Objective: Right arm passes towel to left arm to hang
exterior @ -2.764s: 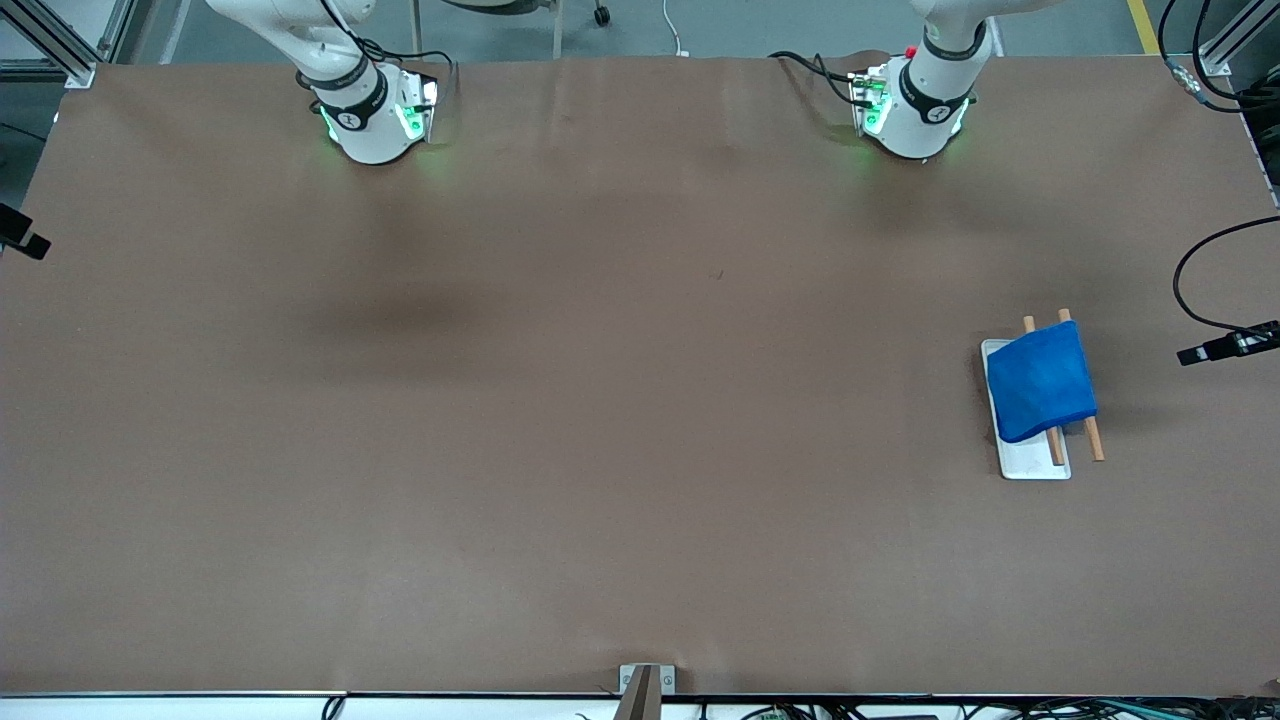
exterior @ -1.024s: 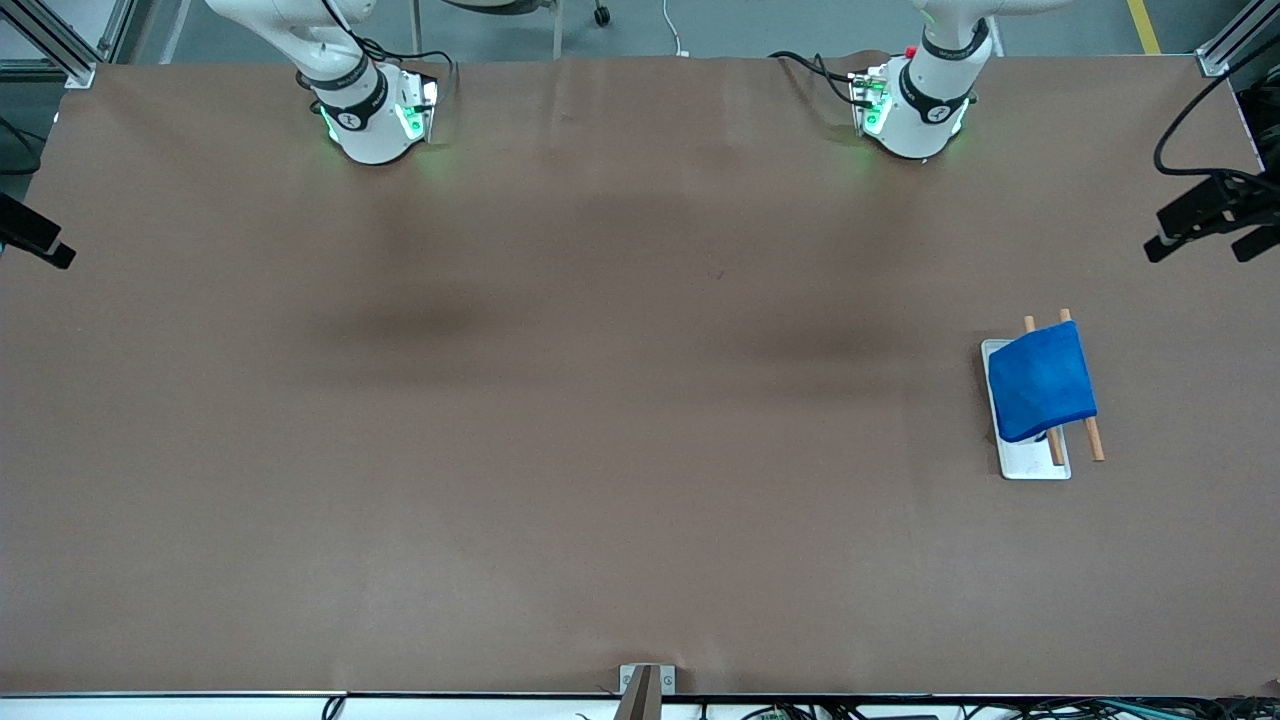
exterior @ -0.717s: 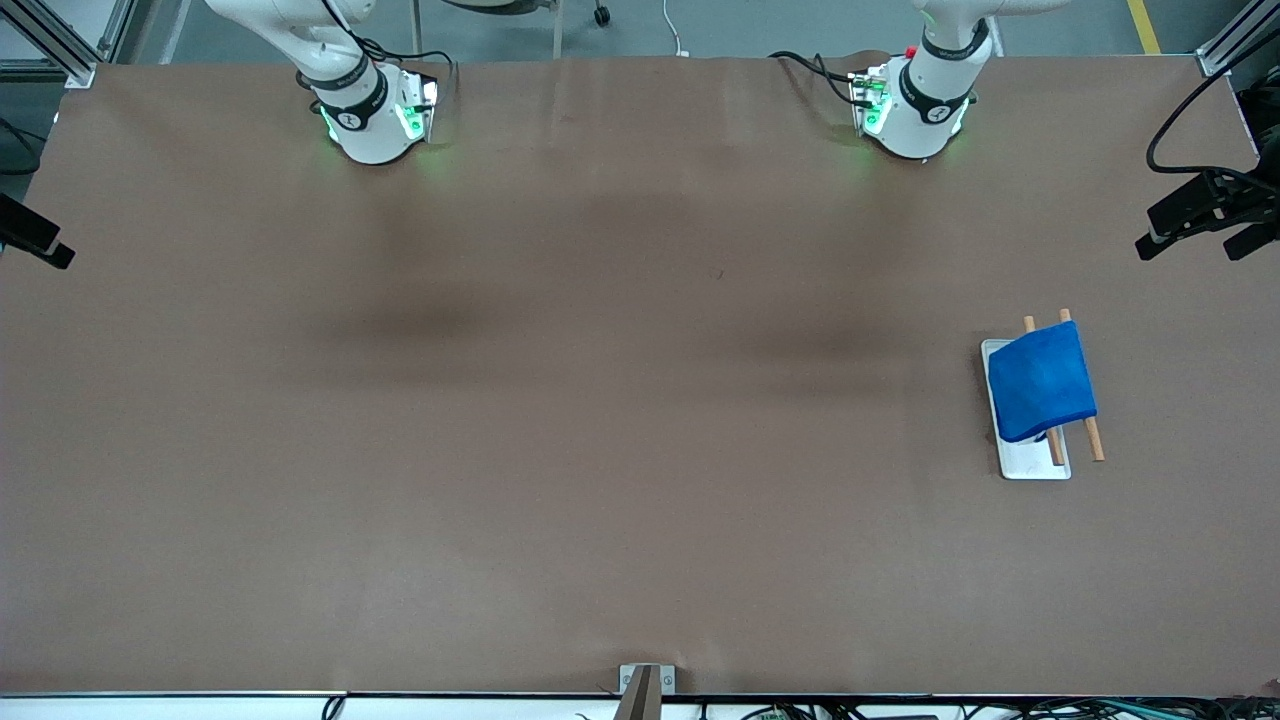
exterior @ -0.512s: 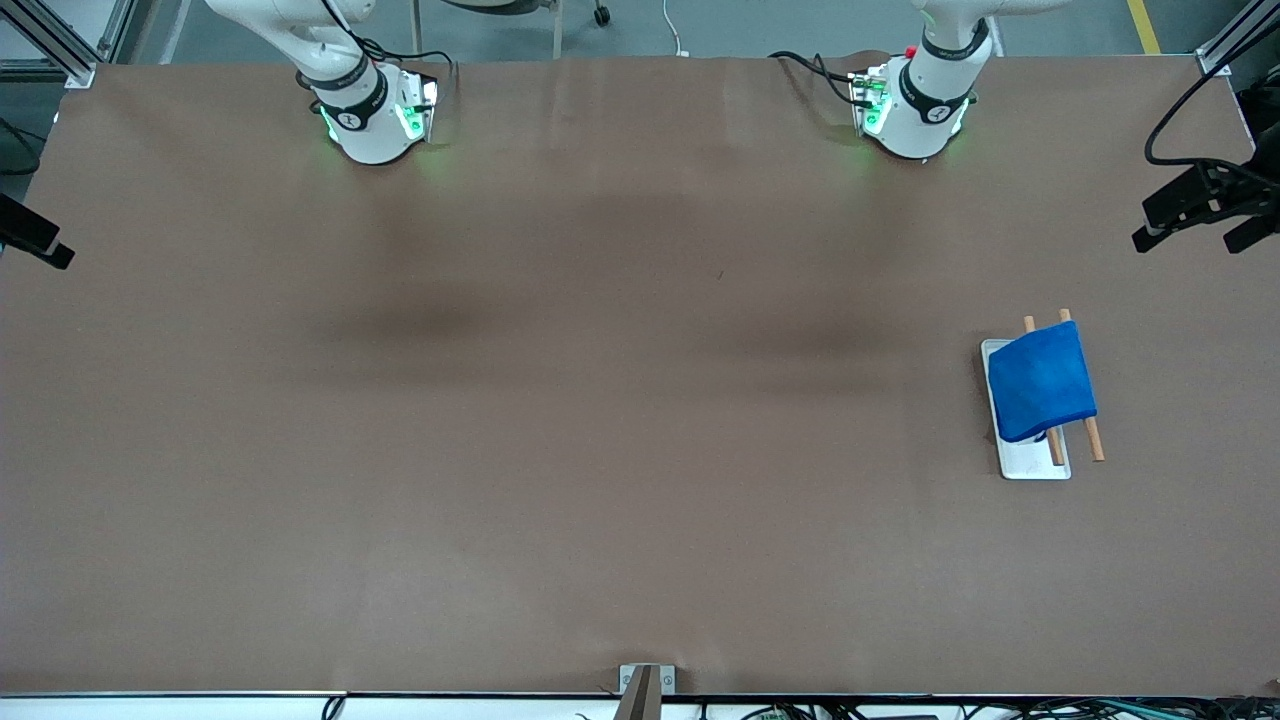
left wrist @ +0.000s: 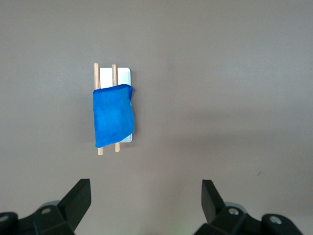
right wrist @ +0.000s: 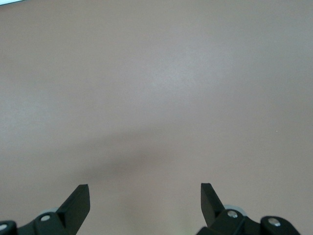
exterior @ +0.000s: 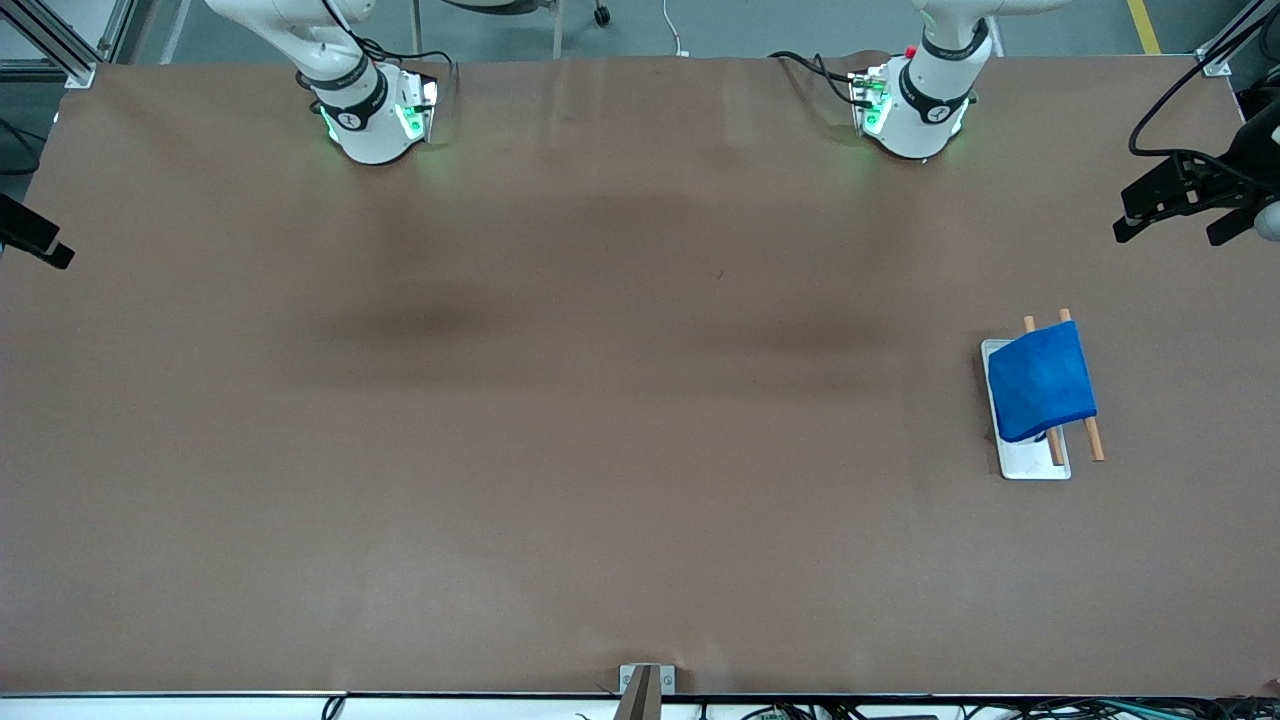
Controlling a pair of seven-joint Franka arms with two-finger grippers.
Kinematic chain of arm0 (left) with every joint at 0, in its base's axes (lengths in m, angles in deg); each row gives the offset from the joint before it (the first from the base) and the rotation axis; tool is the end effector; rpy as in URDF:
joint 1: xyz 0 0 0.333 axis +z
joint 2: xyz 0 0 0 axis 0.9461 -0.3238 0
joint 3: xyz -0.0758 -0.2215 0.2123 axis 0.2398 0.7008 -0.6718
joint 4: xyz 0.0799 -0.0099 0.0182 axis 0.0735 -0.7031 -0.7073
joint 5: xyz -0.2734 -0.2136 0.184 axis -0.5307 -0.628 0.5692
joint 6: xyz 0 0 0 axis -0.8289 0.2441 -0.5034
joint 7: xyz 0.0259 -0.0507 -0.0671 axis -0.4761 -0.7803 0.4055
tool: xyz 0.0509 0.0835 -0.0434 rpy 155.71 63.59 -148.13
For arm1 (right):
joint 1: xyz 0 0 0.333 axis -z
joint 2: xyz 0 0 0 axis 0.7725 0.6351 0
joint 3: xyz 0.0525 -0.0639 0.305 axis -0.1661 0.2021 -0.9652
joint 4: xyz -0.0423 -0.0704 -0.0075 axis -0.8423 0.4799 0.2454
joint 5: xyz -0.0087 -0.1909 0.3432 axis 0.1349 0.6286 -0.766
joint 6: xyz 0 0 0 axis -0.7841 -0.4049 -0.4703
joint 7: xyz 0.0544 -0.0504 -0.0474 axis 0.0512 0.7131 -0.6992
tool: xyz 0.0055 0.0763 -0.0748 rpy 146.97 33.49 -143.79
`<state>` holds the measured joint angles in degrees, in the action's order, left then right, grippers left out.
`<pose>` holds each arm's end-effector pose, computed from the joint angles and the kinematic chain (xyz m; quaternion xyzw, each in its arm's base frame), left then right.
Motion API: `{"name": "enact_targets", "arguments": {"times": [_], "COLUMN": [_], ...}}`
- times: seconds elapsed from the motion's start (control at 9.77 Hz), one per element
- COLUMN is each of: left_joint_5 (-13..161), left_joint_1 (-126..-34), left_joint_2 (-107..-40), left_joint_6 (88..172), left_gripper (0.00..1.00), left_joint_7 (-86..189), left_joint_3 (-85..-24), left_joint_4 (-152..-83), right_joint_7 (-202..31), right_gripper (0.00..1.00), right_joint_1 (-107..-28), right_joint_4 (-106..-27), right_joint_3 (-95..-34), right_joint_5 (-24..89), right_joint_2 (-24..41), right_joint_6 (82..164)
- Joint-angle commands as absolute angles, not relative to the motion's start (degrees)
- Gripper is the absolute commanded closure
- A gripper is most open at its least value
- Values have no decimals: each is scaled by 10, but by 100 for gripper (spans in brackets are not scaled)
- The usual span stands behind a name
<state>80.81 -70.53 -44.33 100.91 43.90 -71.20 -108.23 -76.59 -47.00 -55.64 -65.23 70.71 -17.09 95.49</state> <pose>0.5316 -0.0131 0.6539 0.9996 -0.0182 0.0101 0.0174 0.5345 -0.0794 0.6550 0.9942 -0.1063 0.0128 0.0099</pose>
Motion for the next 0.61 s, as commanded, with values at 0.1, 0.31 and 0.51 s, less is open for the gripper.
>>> {"name": "enact_targets", "arguments": {"times": [0.1,0.31,0.51], "left_joint_5": [831,830,830], "left_joint_1": [-701,-701,-702], "left_joint_2": [-463,-460,-460], "left_joint_6": [999,997,997], "left_gripper": [1,1,1], "left_joint_7": [437,436,436], "left_joint_3": [-708,-707,-707], "left_joint_4": [-1080,-1084,-1085], "right_joint_7": [-768,-768,-768], "right_gripper": [0,0,0], "right_joint_1": [-466,-465,-465], "right_joint_4": [-561,-561,-561], "right_joint_3": [-654,-654,-654], "right_joint_5": [712,712,712], "right_joint_2": [-176,-177,-176], "right_joint_6": [954,954,954]}}
